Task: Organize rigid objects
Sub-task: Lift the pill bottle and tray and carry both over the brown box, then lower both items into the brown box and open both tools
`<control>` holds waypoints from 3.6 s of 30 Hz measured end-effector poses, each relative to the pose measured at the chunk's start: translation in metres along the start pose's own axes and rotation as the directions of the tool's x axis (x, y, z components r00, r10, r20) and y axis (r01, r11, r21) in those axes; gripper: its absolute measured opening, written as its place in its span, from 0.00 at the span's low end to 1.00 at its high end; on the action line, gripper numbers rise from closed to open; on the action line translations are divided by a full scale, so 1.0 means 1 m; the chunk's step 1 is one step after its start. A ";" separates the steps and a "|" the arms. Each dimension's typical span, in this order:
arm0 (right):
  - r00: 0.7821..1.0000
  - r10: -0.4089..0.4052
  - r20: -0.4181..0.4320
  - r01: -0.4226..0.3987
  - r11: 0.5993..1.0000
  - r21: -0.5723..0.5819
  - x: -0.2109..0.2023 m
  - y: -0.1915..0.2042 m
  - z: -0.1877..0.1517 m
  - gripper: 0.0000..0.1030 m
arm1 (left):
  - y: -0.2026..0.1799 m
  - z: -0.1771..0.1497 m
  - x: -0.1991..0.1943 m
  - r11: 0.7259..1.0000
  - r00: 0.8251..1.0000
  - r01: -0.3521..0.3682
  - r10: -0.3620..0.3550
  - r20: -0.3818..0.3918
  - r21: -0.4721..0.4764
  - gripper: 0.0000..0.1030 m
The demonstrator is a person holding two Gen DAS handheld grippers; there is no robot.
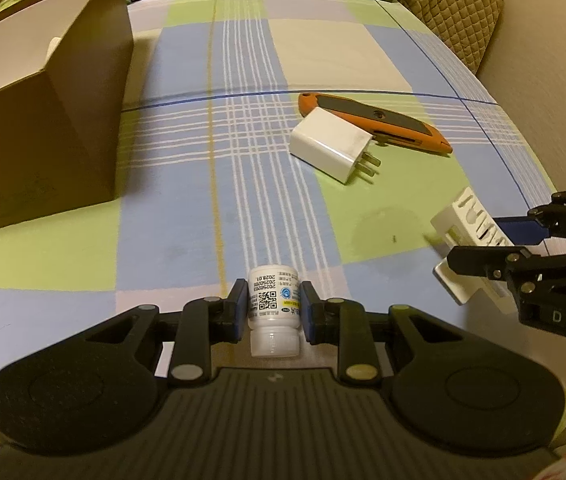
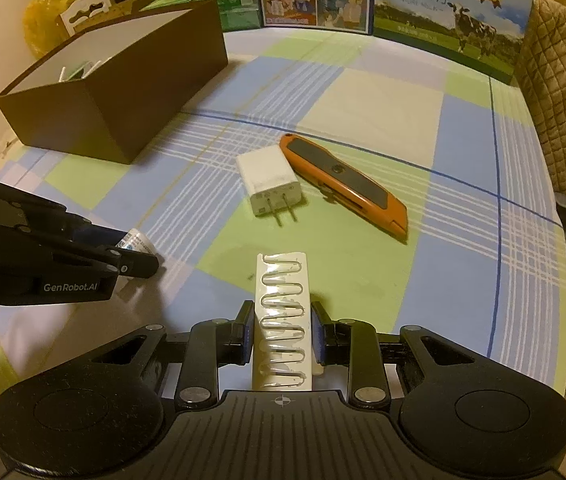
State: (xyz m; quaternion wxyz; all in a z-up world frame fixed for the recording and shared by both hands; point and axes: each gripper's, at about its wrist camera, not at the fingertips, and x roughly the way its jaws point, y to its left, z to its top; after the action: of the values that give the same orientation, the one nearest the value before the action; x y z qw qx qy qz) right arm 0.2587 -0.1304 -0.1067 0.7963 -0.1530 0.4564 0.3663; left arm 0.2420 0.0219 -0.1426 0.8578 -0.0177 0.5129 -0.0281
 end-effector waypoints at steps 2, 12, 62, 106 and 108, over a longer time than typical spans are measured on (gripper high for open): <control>1.000 0.003 0.002 -0.003 1.000 -0.003 0.000 0.003 0.002 0.24 | 0.004 -0.001 -0.003 1.000 1.000 -0.001 0.001 0.004 -0.003 0.22; 0.999 0.023 0.026 -0.023 1.000 -0.012 -0.006 0.024 0.011 0.24 | 0.031 -0.007 -0.028 0.999 0.999 -0.005 0.006 0.032 -0.033 0.22; 0.951 0.167 0.261 -0.169 0.986 -0.014 0.041 0.213 0.225 0.24 | 0.281 0.093 -0.128 0.996 0.950 -0.011 0.040 0.311 -0.094 0.22; 0.975 0.108 0.194 -0.132 0.984 0.117 0.175 0.186 0.319 0.25 | 0.354 0.191 -0.002 0.993 0.990 -0.027 0.042 0.137 -0.111 0.42; 0.971 0.113 0.213 -0.141 0.982 0.122 0.174 0.187 0.320 0.29 | 0.356 0.189 -0.004 0.993 0.990 -0.027 0.043 0.136 -0.118 0.44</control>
State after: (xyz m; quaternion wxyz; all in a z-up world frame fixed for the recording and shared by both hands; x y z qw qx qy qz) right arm 0.3748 0.2598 -0.0636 0.8225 -0.0301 0.4048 0.3984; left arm 0.4171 0.3780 -0.0706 0.8892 -0.0603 0.4531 0.0178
